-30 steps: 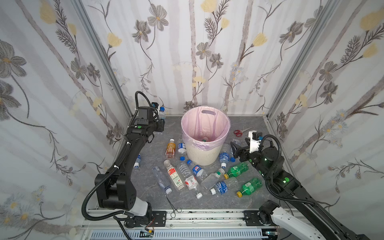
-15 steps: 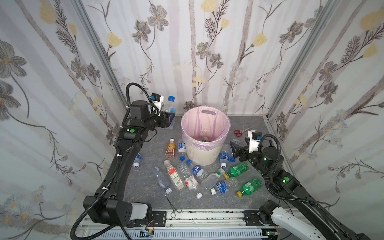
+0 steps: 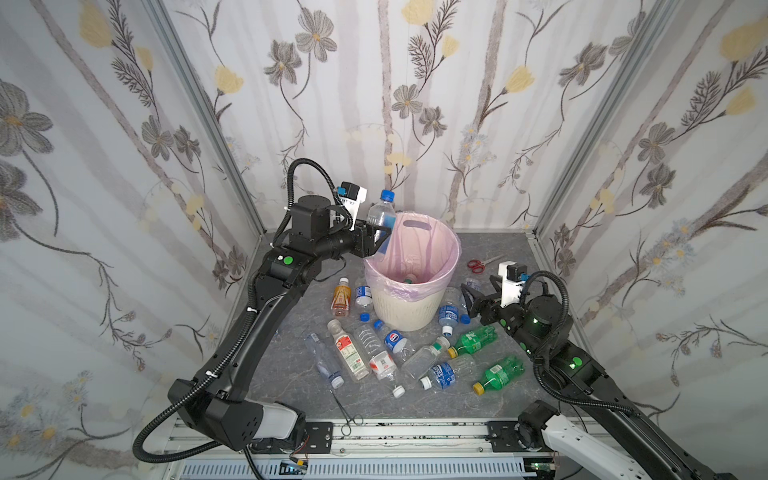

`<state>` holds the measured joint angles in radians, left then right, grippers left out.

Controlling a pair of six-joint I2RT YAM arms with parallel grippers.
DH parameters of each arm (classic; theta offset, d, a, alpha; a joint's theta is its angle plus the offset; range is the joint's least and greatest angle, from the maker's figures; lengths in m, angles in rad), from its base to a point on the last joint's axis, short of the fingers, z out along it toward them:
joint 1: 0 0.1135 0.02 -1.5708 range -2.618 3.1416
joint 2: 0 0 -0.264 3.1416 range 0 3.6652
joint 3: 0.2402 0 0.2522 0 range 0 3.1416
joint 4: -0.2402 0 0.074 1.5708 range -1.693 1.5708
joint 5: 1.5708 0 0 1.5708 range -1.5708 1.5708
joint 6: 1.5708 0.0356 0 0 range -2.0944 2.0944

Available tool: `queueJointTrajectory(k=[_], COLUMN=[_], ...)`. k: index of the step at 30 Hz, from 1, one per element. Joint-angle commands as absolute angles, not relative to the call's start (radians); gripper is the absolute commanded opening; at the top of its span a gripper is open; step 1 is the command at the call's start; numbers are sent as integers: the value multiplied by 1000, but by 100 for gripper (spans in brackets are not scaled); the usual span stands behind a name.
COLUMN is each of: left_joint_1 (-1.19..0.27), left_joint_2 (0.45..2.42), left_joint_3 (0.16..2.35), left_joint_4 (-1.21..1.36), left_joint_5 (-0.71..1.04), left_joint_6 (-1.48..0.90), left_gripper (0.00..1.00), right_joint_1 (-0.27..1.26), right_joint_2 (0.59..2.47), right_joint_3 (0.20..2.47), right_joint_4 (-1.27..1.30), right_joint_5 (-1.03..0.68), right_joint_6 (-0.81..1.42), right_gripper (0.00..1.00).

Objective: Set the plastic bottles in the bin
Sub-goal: 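Lift the FIJI bottle with the left gripper and carry it over the bin, then open the left gripper to drop the FIJI bottle into the bin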

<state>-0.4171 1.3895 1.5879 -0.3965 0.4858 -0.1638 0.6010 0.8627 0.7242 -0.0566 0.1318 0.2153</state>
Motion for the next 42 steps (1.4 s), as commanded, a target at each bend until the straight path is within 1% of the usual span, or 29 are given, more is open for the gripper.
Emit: queueJointTrajectory(k=[1,7,15,26,35,42], left_joint_1=[-446,-504,-559,-594,-594,-593], left_joint_2=[1390,1385,1419,1462,1462,1455], left_joint_3=[1573,1500,1479,1448,1424,1430], left_joint_4=[-323,-263,-244,-223,-220,-220], left_joint_5=[403,264,99,38,29,30], left_joint_6=[-228,-290,-325,-325,-321,-314], left_gripper=[55,55,56,57,61,66], right_joint_1=[602,601,601,602,602,601], right_joint_2=[851,814,790,785,795,795], right_joint_3=[718,709,695,684,669,667], right_joint_4=[-60,-86,-107,-113,-98,-99], right_joint_5=[113,116,130,136,130,134], right_joint_6=[226,230,232,239,244,244], right_gripper=[90,91,91,90,90,91])
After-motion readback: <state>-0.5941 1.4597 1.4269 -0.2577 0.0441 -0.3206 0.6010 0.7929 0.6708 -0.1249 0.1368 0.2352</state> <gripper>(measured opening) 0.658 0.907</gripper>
